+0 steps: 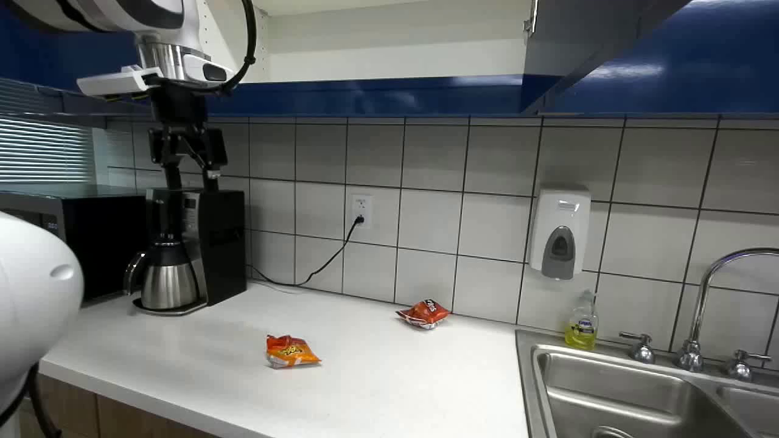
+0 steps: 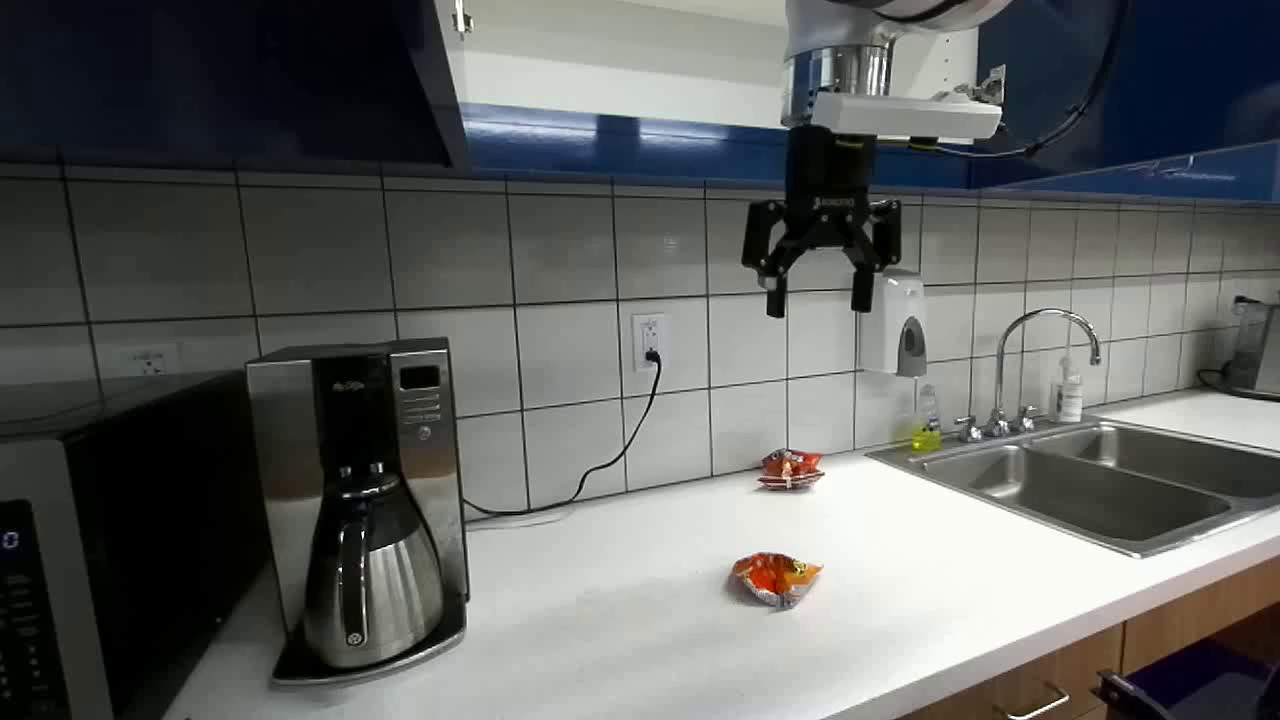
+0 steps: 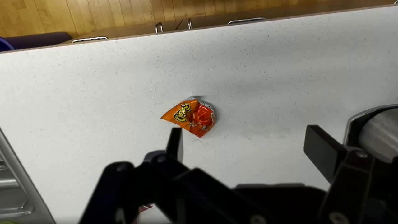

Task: Put one packet in the open upper cabinet.

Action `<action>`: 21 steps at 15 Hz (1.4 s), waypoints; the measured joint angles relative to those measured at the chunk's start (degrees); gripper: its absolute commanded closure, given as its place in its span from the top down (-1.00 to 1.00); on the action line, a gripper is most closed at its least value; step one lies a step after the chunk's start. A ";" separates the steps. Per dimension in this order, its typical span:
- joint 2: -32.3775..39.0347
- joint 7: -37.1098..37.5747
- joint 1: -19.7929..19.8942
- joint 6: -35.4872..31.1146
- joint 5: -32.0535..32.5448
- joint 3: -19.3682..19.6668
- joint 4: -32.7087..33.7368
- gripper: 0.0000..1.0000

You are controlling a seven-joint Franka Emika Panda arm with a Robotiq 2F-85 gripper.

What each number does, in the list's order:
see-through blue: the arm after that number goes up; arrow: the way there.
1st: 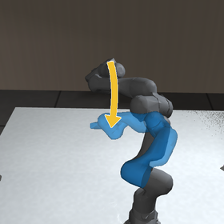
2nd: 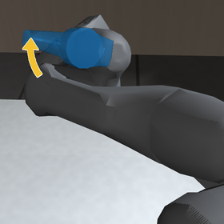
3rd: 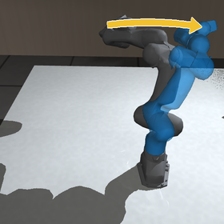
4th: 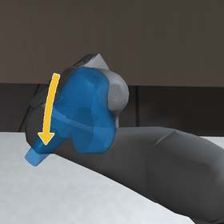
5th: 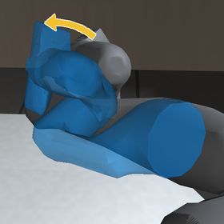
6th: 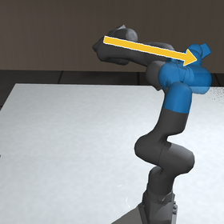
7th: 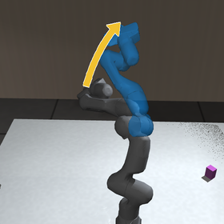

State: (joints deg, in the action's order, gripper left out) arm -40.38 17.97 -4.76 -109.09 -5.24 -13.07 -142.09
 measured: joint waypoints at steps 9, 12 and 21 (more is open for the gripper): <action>0.19 -0.58 0.00 -0.27 0.04 0.19 -0.12 1.00; 1.06 -4.11 -0.01 -1.83 0.06 2.06 -0.76 1.00; 7.39 -16.94 0.51 -8.21 0.87 11.26 -2.29 1.00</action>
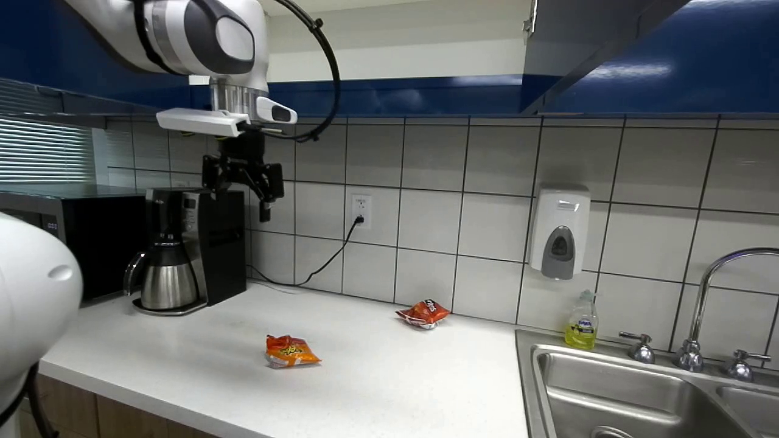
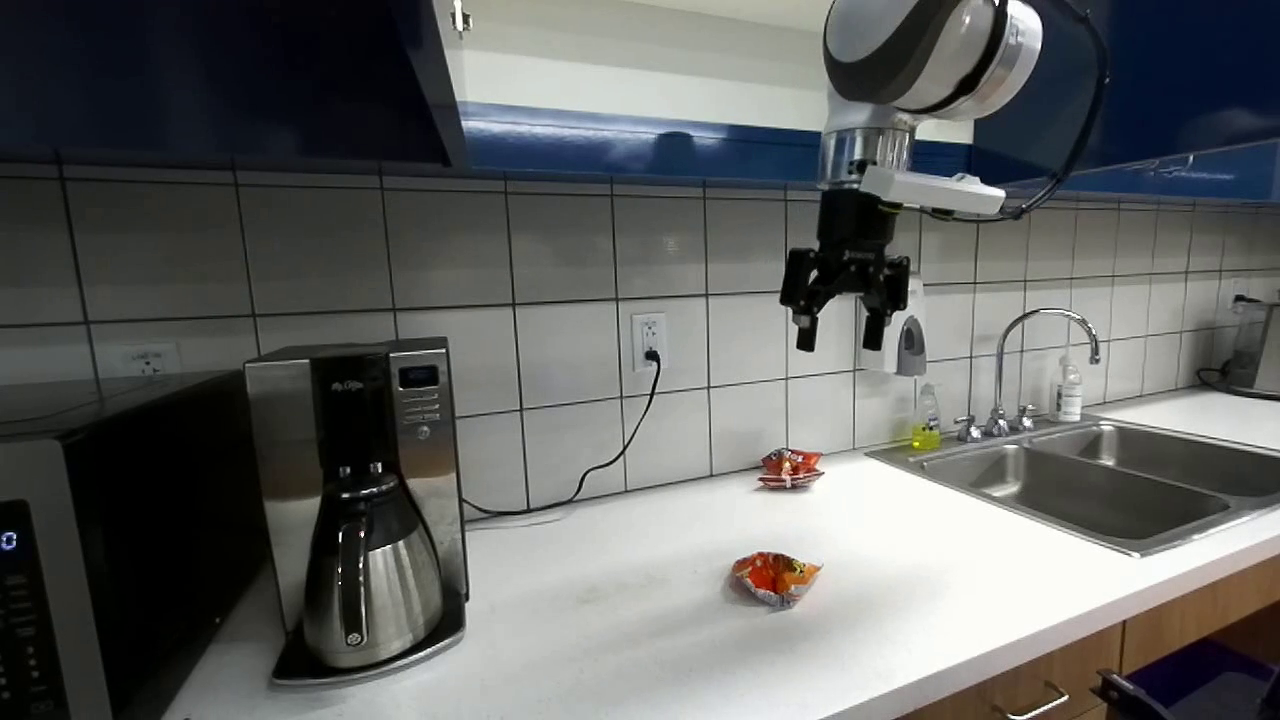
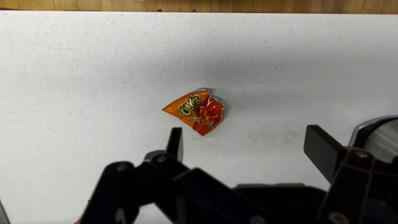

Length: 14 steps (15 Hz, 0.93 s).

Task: Put one packet in the open upper cabinet.

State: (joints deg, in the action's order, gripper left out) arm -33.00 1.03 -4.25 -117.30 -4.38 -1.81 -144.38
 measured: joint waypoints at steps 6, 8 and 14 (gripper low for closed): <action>6.97 -0.36 0.43 -5.21 1.19 0.91 0.00 1.00; 9.63 -0.36 0.43 -7.63 1.77 0.90 0.00 1.00; 18.36 -0.36 0.43 -15.81 2.68 0.88 0.00 1.00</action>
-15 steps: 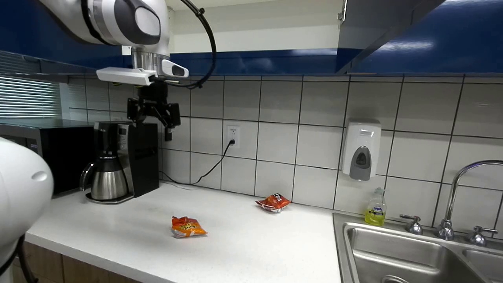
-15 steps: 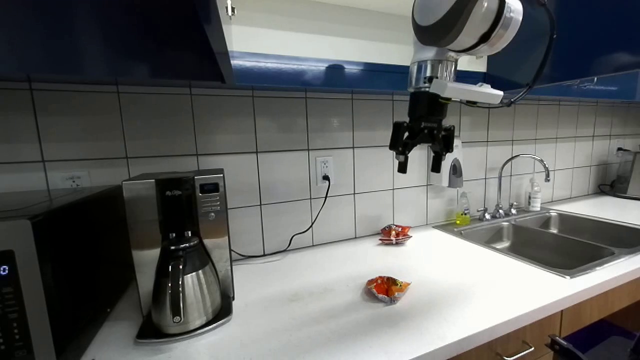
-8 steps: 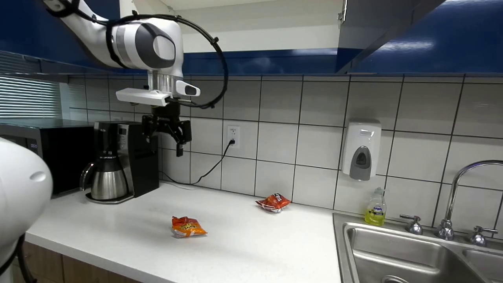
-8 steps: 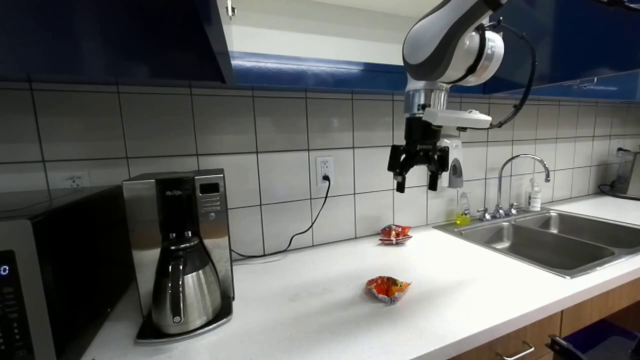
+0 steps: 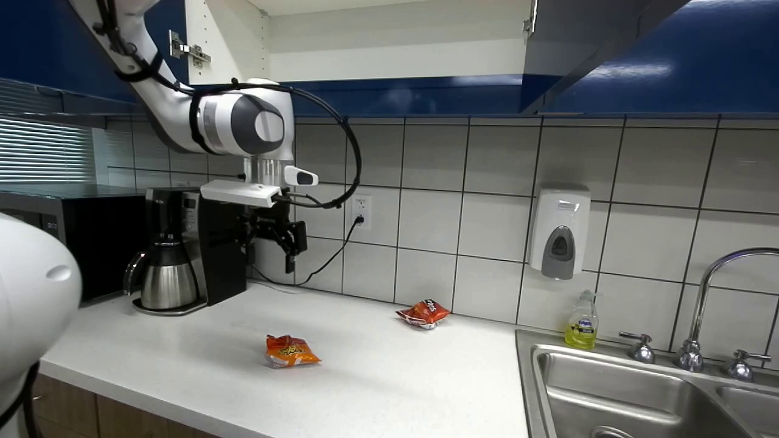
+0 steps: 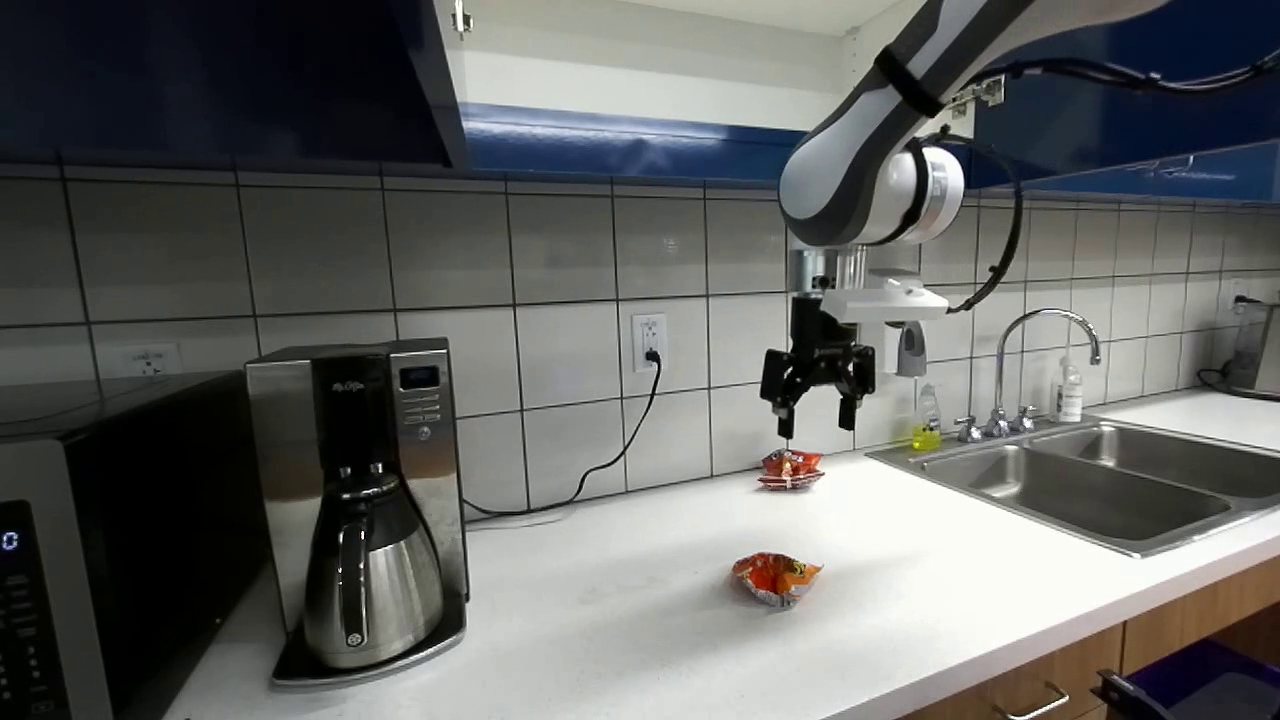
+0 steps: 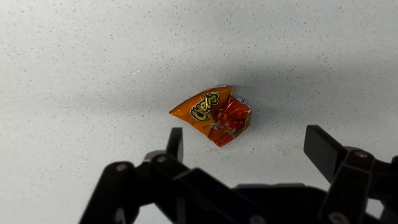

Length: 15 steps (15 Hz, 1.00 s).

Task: Put one packet in the open upper cabinet.

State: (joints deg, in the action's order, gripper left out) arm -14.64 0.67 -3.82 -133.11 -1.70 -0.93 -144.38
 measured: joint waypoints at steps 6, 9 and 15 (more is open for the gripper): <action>10.52 0.00 0.03 -7.38 0.12 0.12 0.53 1.00; 14.92 0.00 0.31 -9.52 0.12 0.41 1.47 1.00; 22.30 -0.04 1.34 -12.77 0.12 1.40 4.79 1.00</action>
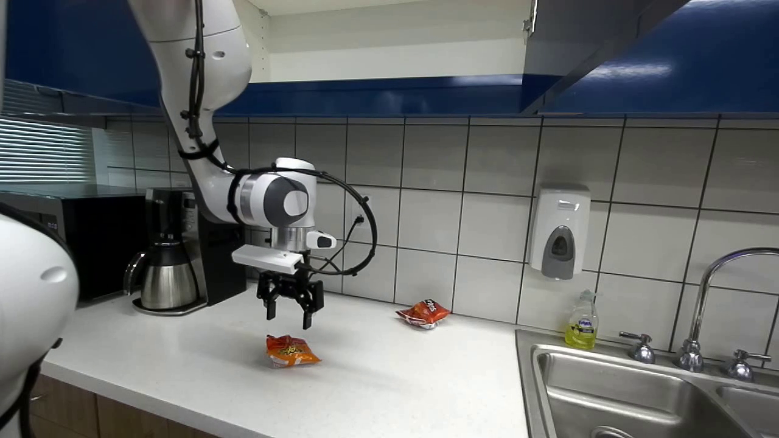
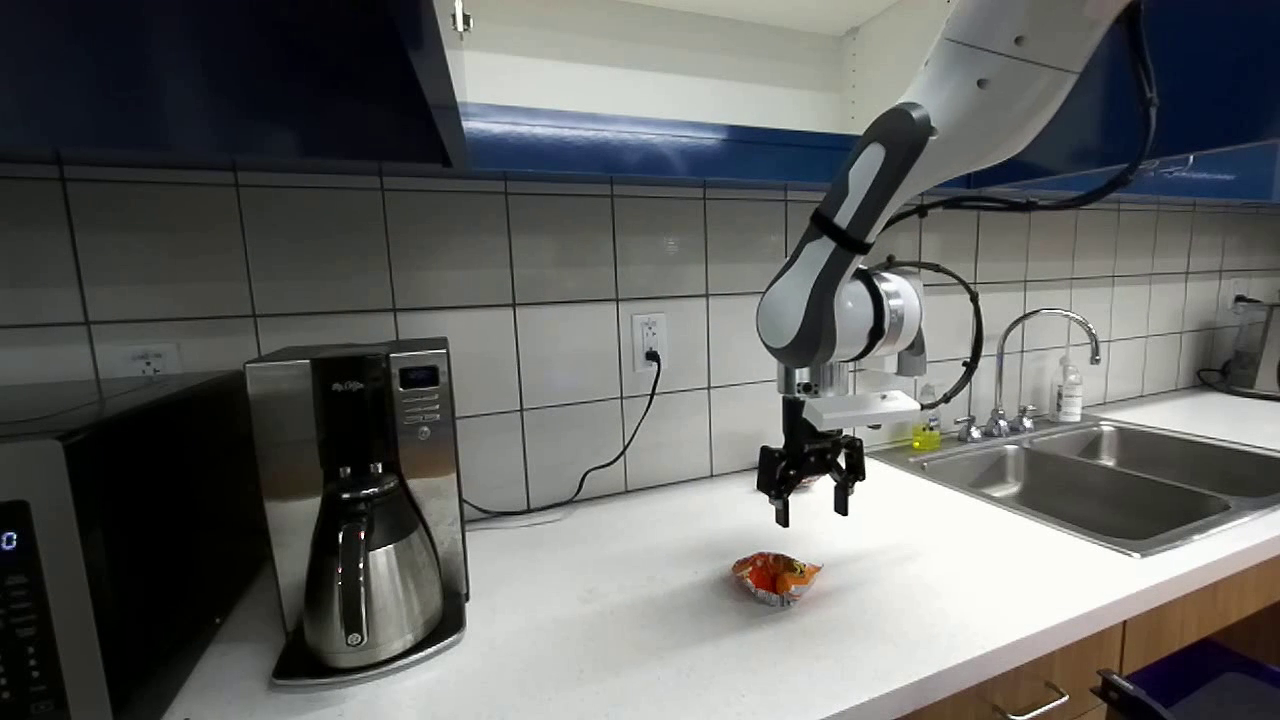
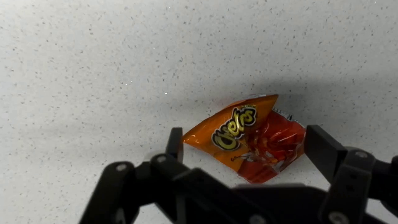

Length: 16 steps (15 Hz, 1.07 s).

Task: Put one packet in the open upper cabinet.

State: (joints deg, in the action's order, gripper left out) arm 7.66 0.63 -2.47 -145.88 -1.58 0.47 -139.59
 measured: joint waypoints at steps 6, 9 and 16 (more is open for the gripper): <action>5.04 -0.03 0.10 -0.24 0.26 0.22 4.00 1.00; 6.71 -0.03 0.10 -0.24 0.94 0.21 5.41 1.00; 6.93 -0.03 0.09 -0.21 0.93 0.08 5.35 1.00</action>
State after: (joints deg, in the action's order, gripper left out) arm 14.59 0.60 -2.38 -146.09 -0.65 0.54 -134.24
